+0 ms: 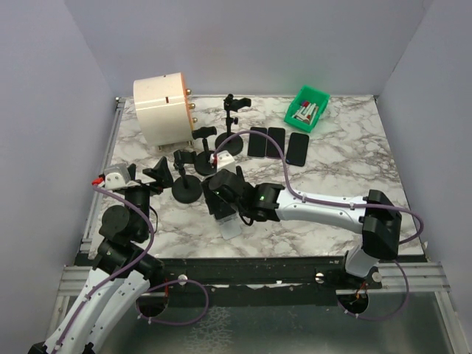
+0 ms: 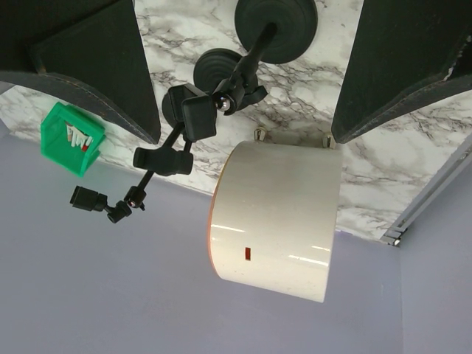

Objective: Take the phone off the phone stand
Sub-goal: Remove the phone from the phone stand, then place the phone at the center of the board.

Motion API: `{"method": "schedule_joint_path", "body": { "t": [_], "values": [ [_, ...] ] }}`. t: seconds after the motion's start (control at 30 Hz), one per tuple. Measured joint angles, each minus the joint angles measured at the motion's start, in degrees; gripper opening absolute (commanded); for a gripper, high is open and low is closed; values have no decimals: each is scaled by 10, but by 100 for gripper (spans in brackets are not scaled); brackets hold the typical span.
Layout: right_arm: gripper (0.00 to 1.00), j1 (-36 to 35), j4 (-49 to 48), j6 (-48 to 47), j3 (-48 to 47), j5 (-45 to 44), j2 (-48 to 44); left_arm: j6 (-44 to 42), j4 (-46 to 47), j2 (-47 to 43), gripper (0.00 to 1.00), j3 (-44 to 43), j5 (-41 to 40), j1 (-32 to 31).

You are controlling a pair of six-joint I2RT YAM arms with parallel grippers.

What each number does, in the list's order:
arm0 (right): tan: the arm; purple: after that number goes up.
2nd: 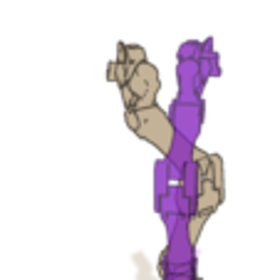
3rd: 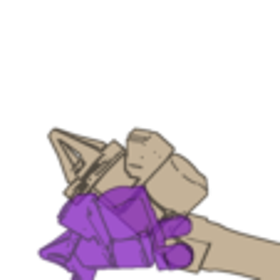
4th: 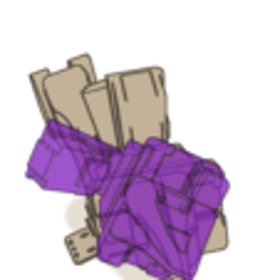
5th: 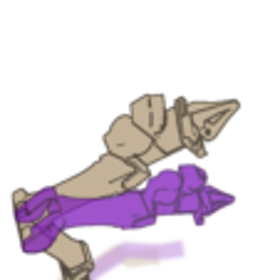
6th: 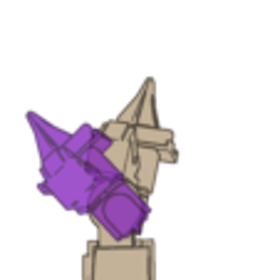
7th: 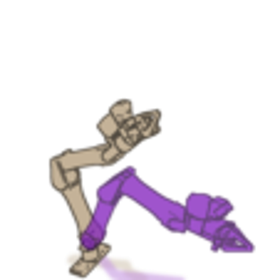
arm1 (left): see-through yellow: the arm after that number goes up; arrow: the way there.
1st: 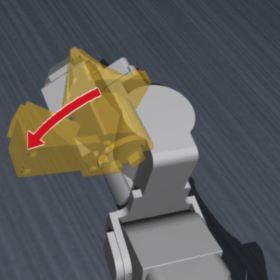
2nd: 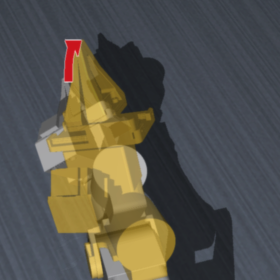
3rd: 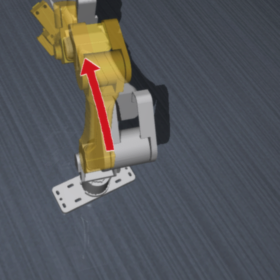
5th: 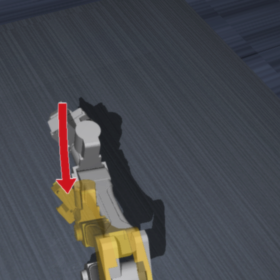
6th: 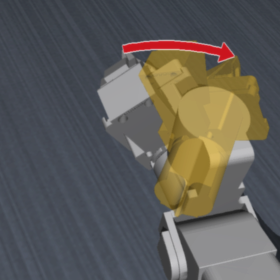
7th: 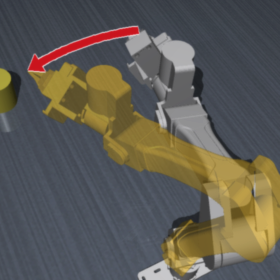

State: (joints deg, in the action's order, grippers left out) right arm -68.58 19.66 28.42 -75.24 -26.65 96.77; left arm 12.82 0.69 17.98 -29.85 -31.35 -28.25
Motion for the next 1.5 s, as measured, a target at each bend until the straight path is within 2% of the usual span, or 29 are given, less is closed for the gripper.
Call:
{"method": "schedule_joint_path", "body": {
  "t": [0.63, 1.0, 1.23, 1.5],
  "values": [
    [51, 0, -7, 0, 8, 10, -31, 0, 0, 0, 99, 0, -1, 0],
    [51, 0, -23, -10, 38, 16, -105, -1, 5, 0, 99, 3, 41, -1],
    [51, 0, -19, -40, 50, 9, -228, -7, 42, -40, 99, 20, 167, -4],
    [51, 0, -15, -74, 50, -39, -346, 26, 59, -5, 99, -17, 388, -4]
  ]
}}
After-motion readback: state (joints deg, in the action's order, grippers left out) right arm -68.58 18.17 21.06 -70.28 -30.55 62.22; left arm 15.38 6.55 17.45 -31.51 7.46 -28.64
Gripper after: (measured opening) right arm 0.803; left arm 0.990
